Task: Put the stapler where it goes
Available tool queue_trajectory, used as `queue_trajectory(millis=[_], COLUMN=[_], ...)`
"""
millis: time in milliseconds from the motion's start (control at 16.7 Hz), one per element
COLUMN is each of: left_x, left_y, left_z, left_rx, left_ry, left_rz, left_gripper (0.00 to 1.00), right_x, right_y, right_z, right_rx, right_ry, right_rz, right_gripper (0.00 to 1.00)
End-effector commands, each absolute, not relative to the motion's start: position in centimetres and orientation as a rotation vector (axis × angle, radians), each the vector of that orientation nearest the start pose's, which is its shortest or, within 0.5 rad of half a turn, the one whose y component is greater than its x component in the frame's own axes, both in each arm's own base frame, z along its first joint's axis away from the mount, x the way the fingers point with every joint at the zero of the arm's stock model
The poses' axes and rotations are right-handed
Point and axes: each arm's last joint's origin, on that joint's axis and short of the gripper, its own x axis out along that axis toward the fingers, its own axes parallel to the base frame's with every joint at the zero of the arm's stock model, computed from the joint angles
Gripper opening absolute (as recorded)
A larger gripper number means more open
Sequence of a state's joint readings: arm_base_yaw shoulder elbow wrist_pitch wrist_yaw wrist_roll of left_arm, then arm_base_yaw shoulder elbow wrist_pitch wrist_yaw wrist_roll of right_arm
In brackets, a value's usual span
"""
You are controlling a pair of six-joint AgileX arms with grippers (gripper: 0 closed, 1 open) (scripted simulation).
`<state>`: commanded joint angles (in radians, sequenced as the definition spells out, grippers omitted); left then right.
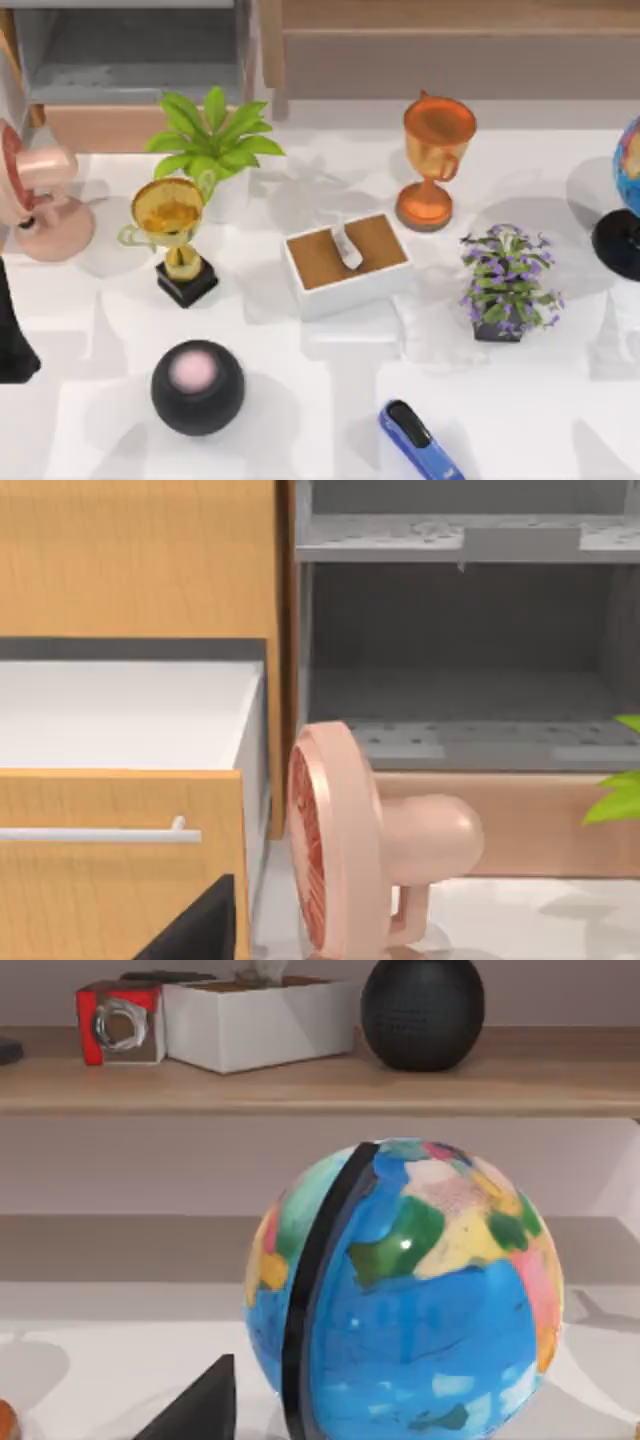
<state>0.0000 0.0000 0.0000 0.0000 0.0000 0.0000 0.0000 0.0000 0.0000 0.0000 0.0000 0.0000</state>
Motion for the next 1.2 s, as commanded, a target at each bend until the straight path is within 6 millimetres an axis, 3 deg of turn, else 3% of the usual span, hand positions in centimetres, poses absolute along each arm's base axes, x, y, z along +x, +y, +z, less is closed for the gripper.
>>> queue_trajectory(millis=[300, 480, 660, 900, 1200], left_x=[10.6, 11.1, 12.8, 17.0, 21.1], left_y=[-0.6, -1.7, -3.6, -8.8, -19.1], left_z=[17.2, 19.9, 23.0, 25.3, 23.8], left_rx=[-0.06, -0.199, -0.37, -0.552, -0.611], left_ry=[0.042, 0.161, 0.382, 0.802, 1.267], left_rz=[-0.043, -0.126, -0.199, -0.188, 0.029], left_gripper=[1.0, 1.0, 1.0, 1.0, 1.0], right_x=[10.6, 10.6, 10.6, 10.6, 10.6], right_y=[-0.1, -0.1, -0.1, -0.1, -0.1], right_z=[16.0, 16.0, 16.0, 16.0, 16.0], right_rx=[0.0, 0.0, 0.0, 0.0, 0.0], right_ry=[0.0, 0.0, 0.0, 0.0, 0.0], right_rz=[0.0, 0.0, 0.0, 0.0, 0.0], right_gripper=[1.0, 1.0, 1.0, 1.0, 1.0])
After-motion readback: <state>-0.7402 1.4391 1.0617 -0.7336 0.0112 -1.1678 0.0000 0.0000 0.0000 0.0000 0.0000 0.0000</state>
